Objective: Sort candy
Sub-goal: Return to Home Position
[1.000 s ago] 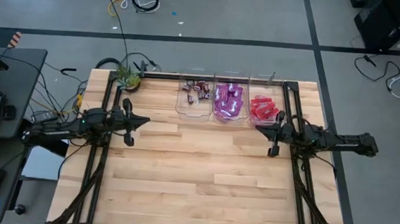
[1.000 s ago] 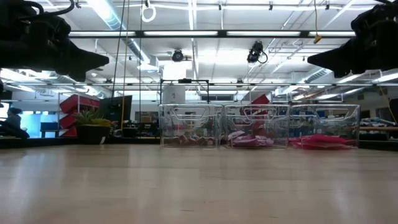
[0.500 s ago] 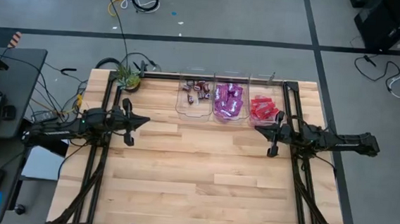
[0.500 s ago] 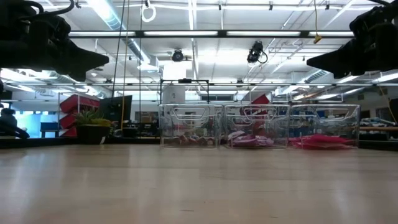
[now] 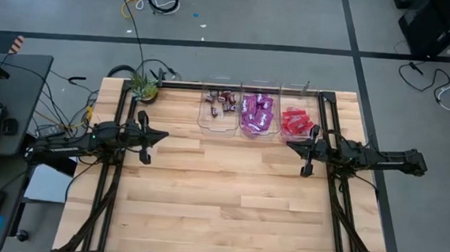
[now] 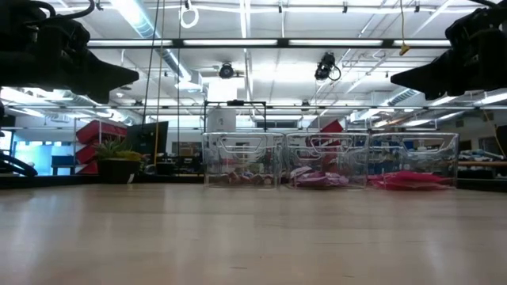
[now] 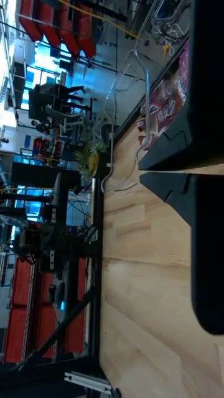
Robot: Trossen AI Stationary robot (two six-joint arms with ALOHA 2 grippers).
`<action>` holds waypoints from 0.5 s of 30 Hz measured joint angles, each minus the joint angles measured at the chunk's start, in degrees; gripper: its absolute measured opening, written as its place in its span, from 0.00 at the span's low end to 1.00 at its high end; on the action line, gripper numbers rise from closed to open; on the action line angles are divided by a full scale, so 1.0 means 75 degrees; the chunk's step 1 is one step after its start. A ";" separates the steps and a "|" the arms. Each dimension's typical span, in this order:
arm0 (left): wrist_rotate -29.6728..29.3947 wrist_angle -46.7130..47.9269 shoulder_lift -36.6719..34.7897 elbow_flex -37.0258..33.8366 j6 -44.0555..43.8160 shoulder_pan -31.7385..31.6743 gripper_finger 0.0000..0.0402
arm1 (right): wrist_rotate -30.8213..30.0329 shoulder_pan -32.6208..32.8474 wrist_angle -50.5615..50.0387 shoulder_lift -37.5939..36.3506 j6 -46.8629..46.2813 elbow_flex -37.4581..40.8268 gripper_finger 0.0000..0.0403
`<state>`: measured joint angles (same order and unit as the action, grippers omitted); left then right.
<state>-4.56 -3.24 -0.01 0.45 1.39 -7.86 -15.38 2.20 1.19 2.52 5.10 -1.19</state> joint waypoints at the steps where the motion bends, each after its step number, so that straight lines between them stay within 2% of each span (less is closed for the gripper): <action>1: 0.0000 0.0002 0.0000 0.0000 0.0003 0.0000 0.03 | 0.0000 0.0000 0.0000 0.0000 0.0000 0.0000 0.01; 15: 0.0003 0.0003 0.0000 -0.0001 0.0003 0.0000 0.03 | 0.0003 0.0000 0.0000 0.0000 0.0000 0.0000 0.01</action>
<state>-4.54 -3.22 -0.01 0.44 1.41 -7.86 -15.35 2.20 1.19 2.52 5.10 -1.19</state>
